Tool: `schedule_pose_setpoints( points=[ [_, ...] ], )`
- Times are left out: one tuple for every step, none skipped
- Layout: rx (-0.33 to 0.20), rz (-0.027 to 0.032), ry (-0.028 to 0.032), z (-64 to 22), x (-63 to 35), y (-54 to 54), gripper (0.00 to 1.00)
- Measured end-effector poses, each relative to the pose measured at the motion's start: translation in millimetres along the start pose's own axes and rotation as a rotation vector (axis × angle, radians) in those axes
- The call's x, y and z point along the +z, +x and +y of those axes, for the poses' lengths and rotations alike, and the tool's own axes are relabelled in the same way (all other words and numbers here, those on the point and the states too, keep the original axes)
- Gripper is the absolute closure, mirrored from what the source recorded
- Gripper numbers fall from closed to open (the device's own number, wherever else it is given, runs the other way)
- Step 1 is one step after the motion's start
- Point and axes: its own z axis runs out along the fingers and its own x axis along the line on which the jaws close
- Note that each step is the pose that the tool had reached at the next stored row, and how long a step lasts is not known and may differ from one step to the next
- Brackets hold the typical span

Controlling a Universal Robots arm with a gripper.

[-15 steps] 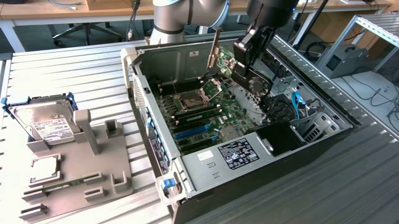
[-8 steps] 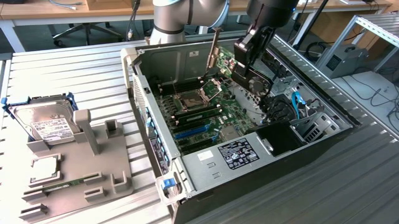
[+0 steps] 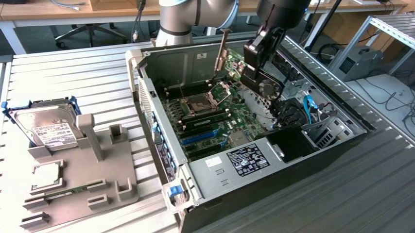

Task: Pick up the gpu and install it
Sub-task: 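Insert the gpu into the slot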

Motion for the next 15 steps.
schedule_pose_setpoints(
  points=[
    [-0.002,0.0,-0.0001,0.0,0.0,0.0,0.74],
    [-0.004,0.0001,-0.0002,0.0,0.0,0.0,0.74],
    [-0.006,0.0002,-0.0002,0.0,0.0,0.0,0.74],
    [-0.008,0.0003,-0.0002,0.0,0.0,0.0,0.74],
    [-0.011,0.0003,-0.0003,0.0,0.0,0.0,0.74],
    [-0.013,0.0004,-0.0003,0.0,0.0,0.0,0.74],
    [-0.016,0.0004,-0.0004,0.0,0.0,0.0,0.74],
    [-0.018,0.0005,-0.0004,0.0,0.0,0.0,0.74],
    [-0.021,0.0006,-0.0006,0.0,0.0,0.0,0.74],
    [-0.023,0.0006,-0.0006,0.0,0.0,0.0,0.74],
    [-0.026,0.0007,-0.0007,0.0,0.0,0.0,0.74],
    [-0.029,0.0008,-0.0007,0.0,0.0,0.0,0.74],
    [-0.032,0.0008,-0.0008,0.0,0.0,0.0,0.74],
    [-0.035,0.0009,-0.0009,0.0,0.0,0.0,0.74],
    [-0.038,0.001,-0.0009,0.0,0.0,0.0,0.74]
  ],
)
